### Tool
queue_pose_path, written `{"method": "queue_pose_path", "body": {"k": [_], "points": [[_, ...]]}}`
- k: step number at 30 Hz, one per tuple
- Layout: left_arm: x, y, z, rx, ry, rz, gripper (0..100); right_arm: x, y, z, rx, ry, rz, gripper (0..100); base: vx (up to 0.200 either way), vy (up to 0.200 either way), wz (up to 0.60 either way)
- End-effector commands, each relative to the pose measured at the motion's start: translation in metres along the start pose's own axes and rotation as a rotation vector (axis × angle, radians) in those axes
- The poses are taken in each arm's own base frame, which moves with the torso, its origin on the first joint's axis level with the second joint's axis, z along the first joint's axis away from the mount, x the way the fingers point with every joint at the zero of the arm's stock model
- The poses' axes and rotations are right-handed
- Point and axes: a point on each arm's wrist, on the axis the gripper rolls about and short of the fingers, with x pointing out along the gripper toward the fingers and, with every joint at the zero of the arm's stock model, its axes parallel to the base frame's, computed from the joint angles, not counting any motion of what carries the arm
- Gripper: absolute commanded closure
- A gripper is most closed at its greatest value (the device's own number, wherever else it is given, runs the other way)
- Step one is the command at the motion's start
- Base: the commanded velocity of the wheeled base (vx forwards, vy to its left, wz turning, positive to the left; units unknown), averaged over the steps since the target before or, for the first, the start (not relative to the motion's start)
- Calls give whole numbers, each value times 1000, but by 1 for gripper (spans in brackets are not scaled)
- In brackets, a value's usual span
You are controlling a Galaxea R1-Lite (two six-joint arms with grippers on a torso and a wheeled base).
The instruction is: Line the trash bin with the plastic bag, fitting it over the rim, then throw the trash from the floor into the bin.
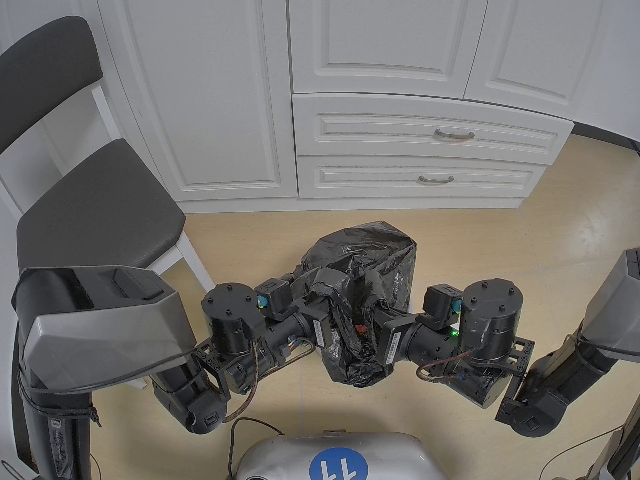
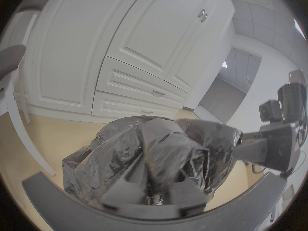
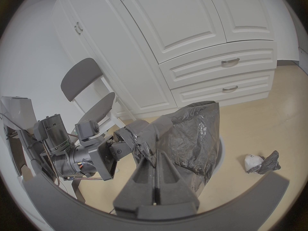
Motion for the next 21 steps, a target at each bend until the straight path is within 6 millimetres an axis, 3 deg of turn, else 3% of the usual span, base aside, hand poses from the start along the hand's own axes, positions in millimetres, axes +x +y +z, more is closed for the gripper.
{"method": "queue_pose_path", "body": {"k": [1, 21], "points": [[-7, 1, -3, 39, 25, 5, 0, 5, -1, -7, -4, 17, -3, 100, 0, 0, 0], [-31, 3, -28, 103, 177, -100, 0, 18, 6, -11, 36, 11, 13, 100, 0, 0, 0]]}}
